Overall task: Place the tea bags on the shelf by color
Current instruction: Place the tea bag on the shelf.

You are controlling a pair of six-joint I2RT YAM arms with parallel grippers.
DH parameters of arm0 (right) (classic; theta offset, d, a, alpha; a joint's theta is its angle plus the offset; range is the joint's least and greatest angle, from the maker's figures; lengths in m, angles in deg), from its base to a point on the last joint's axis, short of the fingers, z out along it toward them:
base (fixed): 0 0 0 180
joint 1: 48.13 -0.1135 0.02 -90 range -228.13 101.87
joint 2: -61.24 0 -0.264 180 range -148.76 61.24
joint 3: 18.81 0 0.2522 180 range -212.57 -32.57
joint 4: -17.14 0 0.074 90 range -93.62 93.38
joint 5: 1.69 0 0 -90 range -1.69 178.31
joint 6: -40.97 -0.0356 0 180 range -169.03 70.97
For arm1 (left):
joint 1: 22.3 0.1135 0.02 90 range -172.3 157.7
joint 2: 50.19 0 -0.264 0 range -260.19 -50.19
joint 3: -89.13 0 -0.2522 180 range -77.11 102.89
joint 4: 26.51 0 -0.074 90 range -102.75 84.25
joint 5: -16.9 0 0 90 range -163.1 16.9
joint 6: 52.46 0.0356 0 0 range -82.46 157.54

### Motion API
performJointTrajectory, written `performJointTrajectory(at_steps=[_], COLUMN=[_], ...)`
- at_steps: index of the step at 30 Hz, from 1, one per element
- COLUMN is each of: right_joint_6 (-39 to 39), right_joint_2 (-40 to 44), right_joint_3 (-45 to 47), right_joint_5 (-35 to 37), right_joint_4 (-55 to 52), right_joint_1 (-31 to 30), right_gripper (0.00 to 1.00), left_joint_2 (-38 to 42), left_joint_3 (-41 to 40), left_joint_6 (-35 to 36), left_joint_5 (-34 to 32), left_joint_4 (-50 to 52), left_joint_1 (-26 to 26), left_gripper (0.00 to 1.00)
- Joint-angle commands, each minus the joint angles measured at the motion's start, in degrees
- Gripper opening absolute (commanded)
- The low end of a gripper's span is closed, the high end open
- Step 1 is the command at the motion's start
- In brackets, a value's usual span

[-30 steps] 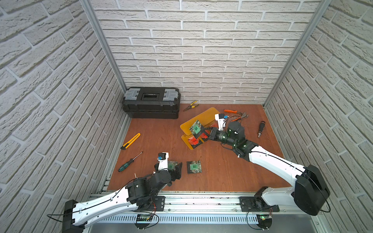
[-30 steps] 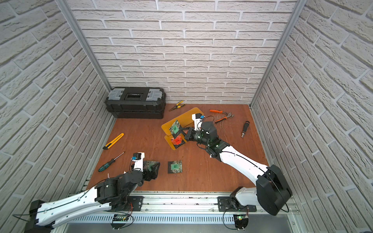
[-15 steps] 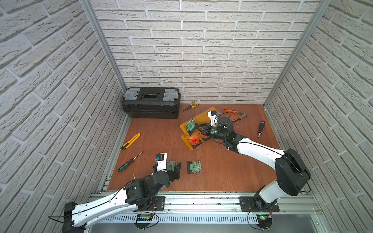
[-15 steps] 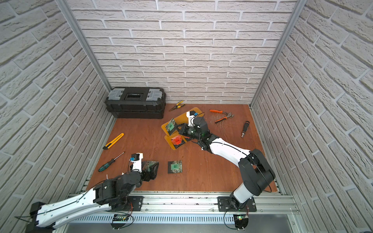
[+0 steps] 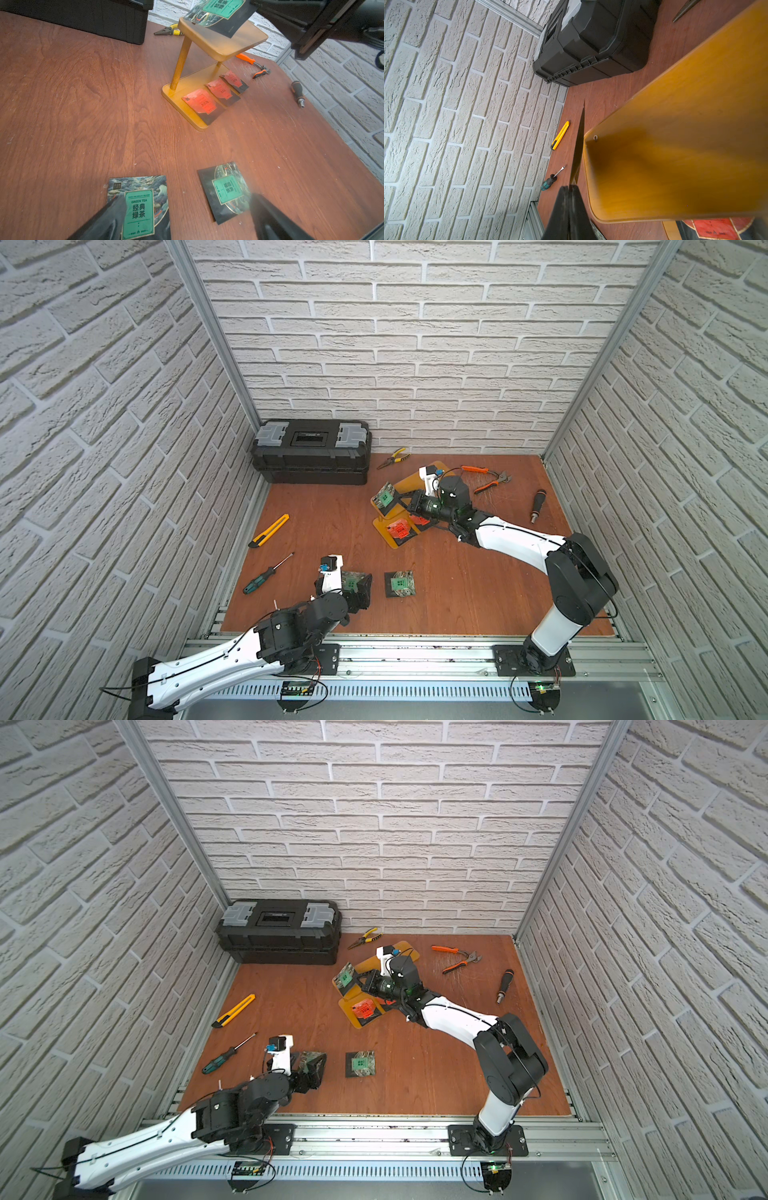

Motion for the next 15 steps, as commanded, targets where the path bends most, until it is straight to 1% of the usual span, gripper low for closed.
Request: performJointTrajectory(at_steps=[1, 15], right_joint_6=[-0.61, -2.75], right_joint_2=[-0.52, -2.53], right_joint_3=[-1.50, -1.94], right_joint_5=[-0.77, -0.46], right_joint_4=[2.27, -1.37], right_joint_1=[-0.26, 0.21], right_gripper=[0.03, 0.03], left_joint_2=[0.75, 2.56], left_joint_3=[-0.98, -1.86], left_joint_6=[0.42, -0.28], left_joint_5=[-0.77, -0.56], left_joint_4=[-0.49, 0.55], left_joint_1=[0.53, 0.93], left_gripper=[0.99, 0.98])
